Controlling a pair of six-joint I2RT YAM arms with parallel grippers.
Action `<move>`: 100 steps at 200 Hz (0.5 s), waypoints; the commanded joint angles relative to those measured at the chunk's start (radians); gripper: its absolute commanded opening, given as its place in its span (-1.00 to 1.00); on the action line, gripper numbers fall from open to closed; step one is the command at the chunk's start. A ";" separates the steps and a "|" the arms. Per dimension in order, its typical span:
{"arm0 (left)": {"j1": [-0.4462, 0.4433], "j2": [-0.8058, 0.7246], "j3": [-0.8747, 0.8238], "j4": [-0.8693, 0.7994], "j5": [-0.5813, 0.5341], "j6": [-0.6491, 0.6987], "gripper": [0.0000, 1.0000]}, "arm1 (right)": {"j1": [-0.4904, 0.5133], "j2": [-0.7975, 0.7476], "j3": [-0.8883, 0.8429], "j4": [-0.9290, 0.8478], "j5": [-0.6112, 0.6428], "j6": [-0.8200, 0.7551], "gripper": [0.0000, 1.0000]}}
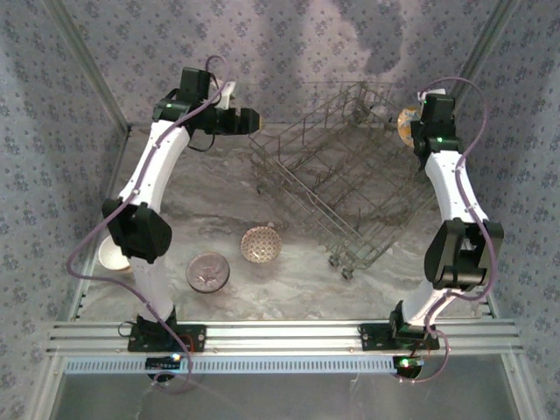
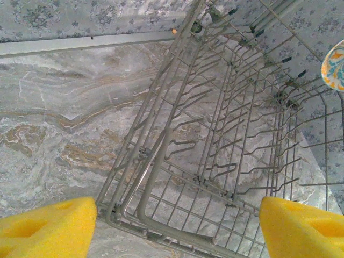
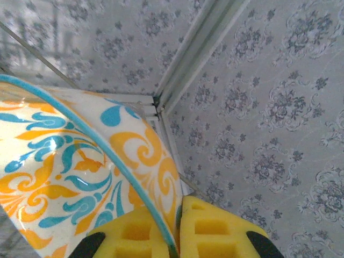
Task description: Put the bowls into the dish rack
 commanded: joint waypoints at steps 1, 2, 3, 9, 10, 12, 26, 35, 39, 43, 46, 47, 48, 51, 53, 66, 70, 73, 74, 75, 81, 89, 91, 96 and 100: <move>0.007 0.013 0.046 -0.002 -0.011 -0.008 0.59 | -0.018 0.004 -0.018 0.174 -0.004 -0.076 -1.00; 0.007 0.014 0.046 -0.002 -0.011 -0.008 0.59 | -0.019 0.003 -0.020 0.177 -0.005 -0.078 -1.00; 0.008 0.015 0.047 -0.002 -0.012 -0.009 0.59 | -0.020 0.004 -0.021 0.180 -0.007 -0.081 -1.00; 0.007 0.017 0.052 -0.004 -0.012 -0.007 0.59 | -0.024 0.007 -0.032 0.200 -0.012 -0.094 -1.00; 0.008 0.019 0.053 -0.005 -0.012 -0.008 0.59 | -0.025 0.007 -0.034 0.204 -0.013 -0.095 -1.00; 0.008 0.019 0.056 -0.007 -0.012 -0.008 0.59 | -0.025 0.007 -0.037 0.211 -0.015 -0.099 -1.00; 0.008 0.026 0.065 -0.011 -0.016 -0.007 0.59 | -0.037 0.008 -0.055 0.244 -0.038 -0.121 -1.00; 0.007 0.028 0.065 -0.011 -0.017 -0.007 0.59 | -0.041 0.014 -0.064 0.261 -0.046 -0.140 -1.00; 0.007 0.029 0.065 -0.010 -0.018 -0.007 0.59 | -0.044 0.016 -0.067 0.265 -0.051 -0.148 -1.00; 0.008 0.028 0.065 -0.010 -0.019 -0.008 0.59 | -0.045 0.020 -0.070 0.269 -0.055 -0.160 -1.00; 0.008 0.028 0.063 -0.009 -0.020 -0.009 0.59 | -0.045 0.022 -0.073 0.273 -0.057 -0.169 -1.00; 0.008 0.028 0.063 -0.009 -0.020 -0.009 0.59 | -0.044 0.022 -0.073 0.274 -0.057 -0.171 -1.00; 0.008 0.029 0.063 -0.009 -0.021 -0.009 0.59 | -0.044 0.023 -0.076 0.276 -0.057 -0.174 -1.00; 0.008 0.029 0.062 -0.009 -0.021 -0.009 0.59 | -0.044 0.025 -0.079 0.282 -0.057 -0.184 -1.00; 0.008 0.029 0.062 -0.009 -0.021 -0.010 0.59 | -0.044 0.026 -0.083 0.286 -0.057 -0.191 -1.00; 0.007 0.029 0.058 -0.008 -0.023 -0.013 0.59 | -0.047 0.035 -0.103 0.315 -0.058 -0.223 -1.00; 0.007 0.028 0.056 -0.008 -0.024 -0.013 0.59 | -0.048 0.035 -0.106 0.318 -0.060 -0.228 -1.00; 0.008 0.028 0.055 -0.006 -0.024 -0.015 0.59 | -0.050 0.035 -0.110 0.322 -0.062 -0.233 -1.00; 0.007 0.028 0.054 -0.006 -0.024 -0.015 0.59 | -0.049 0.036 -0.111 0.324 -0.062 -0.233 -1.00; 0.007 0.028 0.054 -0.006 -0.025 -0.015 0.59 | -0.050 0.037 -0.113 0.326 -0.063 -0.235 -1.00; 0.008 0.027 0.053 -0.005 -0.026 -0.017 0.59 | -0.052 0.039 -0.118 0.338 -0.062 -0.241 -1.00; 0.007 0.026 0.050 -0.003 -0.027 -0.020 0.59 | -0.056 0.043 -0.124 0.351 -0.060 -0.248 -1.00; 0.007 0.026 0.050 -0.002 -0.027 -0.019 0.59 | -0.057 0.044 -0.124 0.354 -0.058 -0.250 -1.00; 0.007 0.024 0.048 0.001 -0.027 -0.022 0.59 | -0.059 0.047 -0.124 0.360 -0.055 -0.256 -1.00; 0.006 0.025 0.047 0.004 -0.027 -0.024 0.59 | -0.061 0.050 -0.123 0.365 -0.053 -0.262 -1.00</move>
